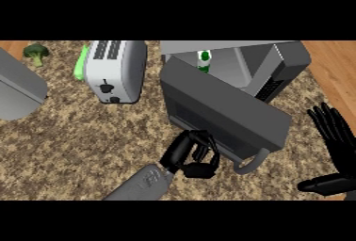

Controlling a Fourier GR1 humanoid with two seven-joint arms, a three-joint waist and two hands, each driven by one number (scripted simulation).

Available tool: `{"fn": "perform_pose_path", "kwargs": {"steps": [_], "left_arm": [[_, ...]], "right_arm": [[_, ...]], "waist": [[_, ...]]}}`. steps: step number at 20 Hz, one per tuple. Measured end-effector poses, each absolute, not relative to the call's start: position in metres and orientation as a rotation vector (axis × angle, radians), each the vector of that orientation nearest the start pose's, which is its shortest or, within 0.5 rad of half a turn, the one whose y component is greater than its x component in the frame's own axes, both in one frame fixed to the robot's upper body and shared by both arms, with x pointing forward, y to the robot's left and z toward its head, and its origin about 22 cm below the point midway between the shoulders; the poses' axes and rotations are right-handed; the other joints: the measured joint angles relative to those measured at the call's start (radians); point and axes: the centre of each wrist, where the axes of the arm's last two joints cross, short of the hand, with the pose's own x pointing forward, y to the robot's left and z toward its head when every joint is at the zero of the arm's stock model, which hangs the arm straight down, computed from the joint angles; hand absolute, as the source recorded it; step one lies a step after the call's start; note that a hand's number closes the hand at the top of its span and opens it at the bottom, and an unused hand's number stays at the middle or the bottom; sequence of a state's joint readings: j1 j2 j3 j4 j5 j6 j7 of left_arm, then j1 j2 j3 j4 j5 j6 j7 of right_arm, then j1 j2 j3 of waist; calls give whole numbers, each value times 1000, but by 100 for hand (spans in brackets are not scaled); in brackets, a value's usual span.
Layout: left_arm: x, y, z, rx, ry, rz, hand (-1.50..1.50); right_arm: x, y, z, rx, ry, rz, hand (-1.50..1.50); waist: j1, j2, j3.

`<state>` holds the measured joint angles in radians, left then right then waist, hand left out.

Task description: Pick up the milk, place it into the microwave and close the microwave

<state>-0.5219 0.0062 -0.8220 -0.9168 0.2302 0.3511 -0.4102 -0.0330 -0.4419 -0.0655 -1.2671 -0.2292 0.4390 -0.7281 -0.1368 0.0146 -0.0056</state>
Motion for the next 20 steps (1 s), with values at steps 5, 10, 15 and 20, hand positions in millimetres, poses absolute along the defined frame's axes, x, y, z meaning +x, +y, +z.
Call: {"fn": "perform_pose_path", "kwargs": {"steps": [5,10,15,20], "left_arm": [[273,36,-45,-292,-1753,-576,150],[282,29,-32,-263,-1794,-473,150],[295,23,-16,-192,-1827,-344,150],[309,19,-2,-123,-1828,-259,-150]], "right_arm": [[247,-359,9,331,-2013,334,-150],[252,-358,32,377,-2021,394,-150],[258,-361,55,383,-2038,456,-150],[265,-366,74,388,-2069,473,-150]], "waist": [[-33,8,-2],[-67,13,-3],[-89,21,-2],[-114,30,0]]}}
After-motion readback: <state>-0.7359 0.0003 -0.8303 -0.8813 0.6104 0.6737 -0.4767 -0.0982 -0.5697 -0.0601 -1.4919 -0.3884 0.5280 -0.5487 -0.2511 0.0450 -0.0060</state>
